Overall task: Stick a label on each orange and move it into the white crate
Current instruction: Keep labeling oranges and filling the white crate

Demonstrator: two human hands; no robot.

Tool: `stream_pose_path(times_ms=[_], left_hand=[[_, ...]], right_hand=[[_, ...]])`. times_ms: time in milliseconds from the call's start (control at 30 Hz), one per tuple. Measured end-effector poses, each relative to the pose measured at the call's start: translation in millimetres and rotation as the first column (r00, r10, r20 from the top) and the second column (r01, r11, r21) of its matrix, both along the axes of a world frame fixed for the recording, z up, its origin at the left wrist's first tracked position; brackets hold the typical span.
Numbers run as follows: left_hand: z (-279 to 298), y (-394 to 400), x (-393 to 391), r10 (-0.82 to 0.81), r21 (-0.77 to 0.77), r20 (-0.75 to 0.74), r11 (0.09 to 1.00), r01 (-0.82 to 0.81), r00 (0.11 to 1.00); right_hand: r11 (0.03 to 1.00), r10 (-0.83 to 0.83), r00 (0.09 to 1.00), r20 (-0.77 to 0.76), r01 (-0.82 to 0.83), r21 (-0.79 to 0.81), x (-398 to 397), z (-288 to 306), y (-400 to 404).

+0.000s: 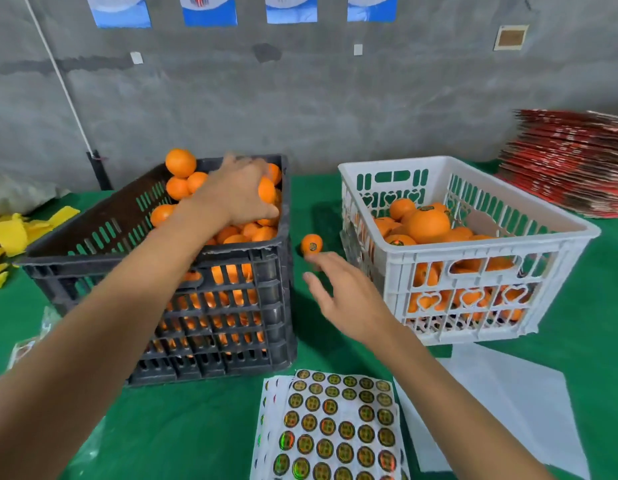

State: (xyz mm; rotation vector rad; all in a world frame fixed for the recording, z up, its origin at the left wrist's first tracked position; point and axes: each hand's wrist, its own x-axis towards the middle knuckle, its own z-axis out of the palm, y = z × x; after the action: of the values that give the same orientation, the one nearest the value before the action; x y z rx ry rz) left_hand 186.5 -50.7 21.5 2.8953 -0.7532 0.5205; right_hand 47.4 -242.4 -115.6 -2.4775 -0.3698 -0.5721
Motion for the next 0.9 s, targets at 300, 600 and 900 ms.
stream_pose_path(times_ms=[300, 600, 900], left_hand=[[-12.6, 8.7, -29.4, 0.066, -0.072, -0.412, 0.992, -0.105, 0.909], [-11.3, 10.0, -28.5, 0.14, -0.061, -0.519, 0.978, -0.2, 0.843], [-9.1, 8.8, -38.7, 0.145, -0.076, -0.563, 0.971, -0.226, 0.814]], right_hand=[[0.965, 0.196, 0.834, -0.516, -0.258, -0.051, -66.0, -96.0, -24.1], [0.955, 0.254, 0.859, -0.444, -0.296, -0.029, -67.0, -118.5, -29.4], [0.966, 0.171, 0.965, -0.201, -0.204, -0.158, -74.5, -110.9, -18.3]])
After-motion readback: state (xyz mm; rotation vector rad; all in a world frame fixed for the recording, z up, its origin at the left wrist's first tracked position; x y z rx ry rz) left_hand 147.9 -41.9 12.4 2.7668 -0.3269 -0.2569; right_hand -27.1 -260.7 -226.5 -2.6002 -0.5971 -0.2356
